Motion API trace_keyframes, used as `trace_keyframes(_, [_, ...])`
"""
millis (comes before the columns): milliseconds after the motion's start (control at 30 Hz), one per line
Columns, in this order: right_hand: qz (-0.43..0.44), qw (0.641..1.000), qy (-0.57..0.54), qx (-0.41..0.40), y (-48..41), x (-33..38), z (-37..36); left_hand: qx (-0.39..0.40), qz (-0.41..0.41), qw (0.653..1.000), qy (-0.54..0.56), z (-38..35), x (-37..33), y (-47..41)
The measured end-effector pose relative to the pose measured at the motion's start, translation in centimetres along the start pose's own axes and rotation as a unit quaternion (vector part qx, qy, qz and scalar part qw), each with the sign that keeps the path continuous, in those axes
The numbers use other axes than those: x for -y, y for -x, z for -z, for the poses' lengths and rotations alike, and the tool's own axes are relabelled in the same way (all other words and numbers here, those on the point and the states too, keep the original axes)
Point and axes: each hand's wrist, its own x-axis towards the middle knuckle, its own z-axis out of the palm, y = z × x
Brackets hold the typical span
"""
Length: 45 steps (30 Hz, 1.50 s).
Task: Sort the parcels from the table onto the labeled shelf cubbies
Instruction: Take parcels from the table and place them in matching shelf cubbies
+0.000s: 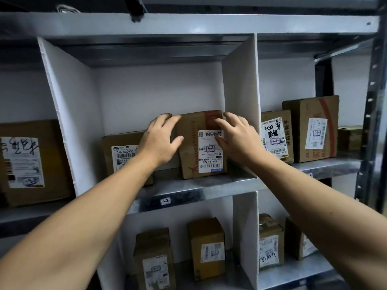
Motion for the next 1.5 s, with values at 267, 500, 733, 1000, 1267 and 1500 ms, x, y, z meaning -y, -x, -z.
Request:
trace_keyframes(267, [0.011, 0.996, 0.088, 0.031, 4.6, 0.9, 4.0, 0.016, -0.032, 0.999, 0.012, 2.3, -2.2, 3.9])
trace_keyframes(500, [-0.014, 0.988, 0.13, 0.082, 10.0, 0.6, 8.0, 0.048, -0.032, 0.997, 0.049, 2.7, -5.5, 8.4])
trace_keyframes(733, [-0.06, 0.984, 0.139, 0.094, 12.7, -0.9, 11.8, 0.056, -0.038, 0.995, 0.079, 3.2, -8.9, 9.4])
trace_keyframes(1000, [-0.106, 0.982, 0.136, 0.075, 14.0, -6.2, 14.5, 0.048, -0.098, 0.989, 0.104, 1.4, -14.6, 6.8])
trace_keyframes(1267, [-0.115, 0.98, 0.152, 0.057, 12.2, -15.8, 15.1, 0.032, -0.182, 0.98, 0.068, -3.7, -22.9, 1.0])
trace_keyframes(1500, [-0.083, 0.991, 0.106, 0.027, 8.2, -24.6, 14.4, 0.032, -0.16, 0.986, 0.028, -9.3, -27.2, -5.5])
